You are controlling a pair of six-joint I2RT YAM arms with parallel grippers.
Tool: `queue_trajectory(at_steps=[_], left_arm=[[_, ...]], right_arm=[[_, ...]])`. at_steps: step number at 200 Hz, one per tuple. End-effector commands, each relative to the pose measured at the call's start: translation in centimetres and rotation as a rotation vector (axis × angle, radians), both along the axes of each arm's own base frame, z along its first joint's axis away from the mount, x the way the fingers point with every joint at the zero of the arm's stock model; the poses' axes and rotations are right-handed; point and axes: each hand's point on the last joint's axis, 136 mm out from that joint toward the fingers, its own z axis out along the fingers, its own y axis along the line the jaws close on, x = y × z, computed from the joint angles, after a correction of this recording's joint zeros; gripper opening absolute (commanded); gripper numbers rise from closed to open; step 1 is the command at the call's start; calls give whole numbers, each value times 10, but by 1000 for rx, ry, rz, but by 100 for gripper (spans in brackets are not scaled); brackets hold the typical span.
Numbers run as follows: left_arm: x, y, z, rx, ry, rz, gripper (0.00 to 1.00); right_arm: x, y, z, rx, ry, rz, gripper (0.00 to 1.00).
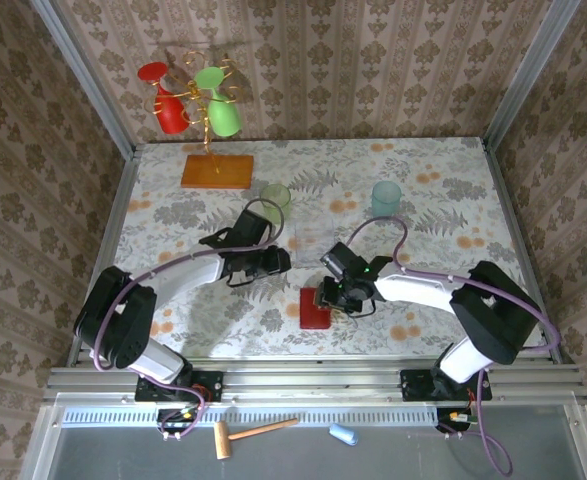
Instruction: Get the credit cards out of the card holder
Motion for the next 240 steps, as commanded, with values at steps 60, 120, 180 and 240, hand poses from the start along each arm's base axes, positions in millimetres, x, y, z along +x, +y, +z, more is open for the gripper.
queue_trajectory(at_steps=[60, 120, 180, 240], left_arm=[[-41, -25, -14, -229, 130, 45, 28], [-41, -17, -18, -246, 124, 104, 28], [-37, 11, -10, -242, 83, 182, 28], [-33, 33, -3, -243, 61, 223, 29]], right_arm=[[-4, 4, 20, -107, -104, 334, 47], [-29, 7, 36, -81, -234, 1059, 50], [-20, 4, 32, -181, -386, 1433, 48], [-8, 21, 26, -199, -489, 1578, 43]])
